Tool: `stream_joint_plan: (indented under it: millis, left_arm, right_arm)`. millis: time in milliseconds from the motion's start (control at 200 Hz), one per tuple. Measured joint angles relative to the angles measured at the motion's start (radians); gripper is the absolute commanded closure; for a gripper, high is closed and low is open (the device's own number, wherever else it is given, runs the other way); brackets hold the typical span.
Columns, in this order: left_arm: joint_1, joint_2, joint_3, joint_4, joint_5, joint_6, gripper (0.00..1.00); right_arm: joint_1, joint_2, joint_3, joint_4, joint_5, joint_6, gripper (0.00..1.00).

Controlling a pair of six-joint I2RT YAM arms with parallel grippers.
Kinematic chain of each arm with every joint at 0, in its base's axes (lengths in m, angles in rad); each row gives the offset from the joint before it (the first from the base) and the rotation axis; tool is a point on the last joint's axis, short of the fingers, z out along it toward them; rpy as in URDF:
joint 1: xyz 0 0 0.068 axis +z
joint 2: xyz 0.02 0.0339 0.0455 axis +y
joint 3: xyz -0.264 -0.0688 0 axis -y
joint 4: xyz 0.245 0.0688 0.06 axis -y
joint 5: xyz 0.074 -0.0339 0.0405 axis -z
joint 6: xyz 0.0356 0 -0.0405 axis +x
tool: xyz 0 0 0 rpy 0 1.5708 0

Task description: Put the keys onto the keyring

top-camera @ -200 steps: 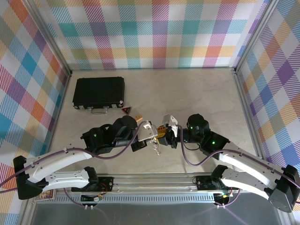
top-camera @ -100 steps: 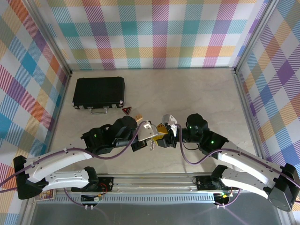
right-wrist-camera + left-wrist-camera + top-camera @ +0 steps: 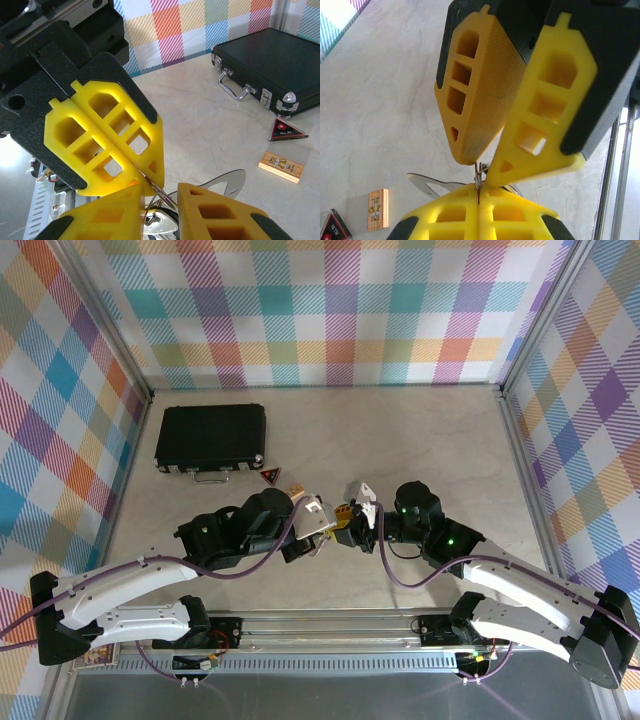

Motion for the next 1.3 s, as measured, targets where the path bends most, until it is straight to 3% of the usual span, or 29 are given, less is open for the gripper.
stream_joint_plan:
  millis: [650, 1300]
  left_arm:
    - [-0.001, -0.011, -0.023, 0.034, -0.027, -0.015, 1.0]
    - [-0.002, -0.014, -0.035, 0.048, -0.028, -0.014, 1.0]
  right_arm:
    - [0.0, 0.0, 0.0, -0.013, 0.019, -0.007, 1.0]
    - [0.0, 0.0, 0.0, -0.021, 0.023, -0.008, 0.91]
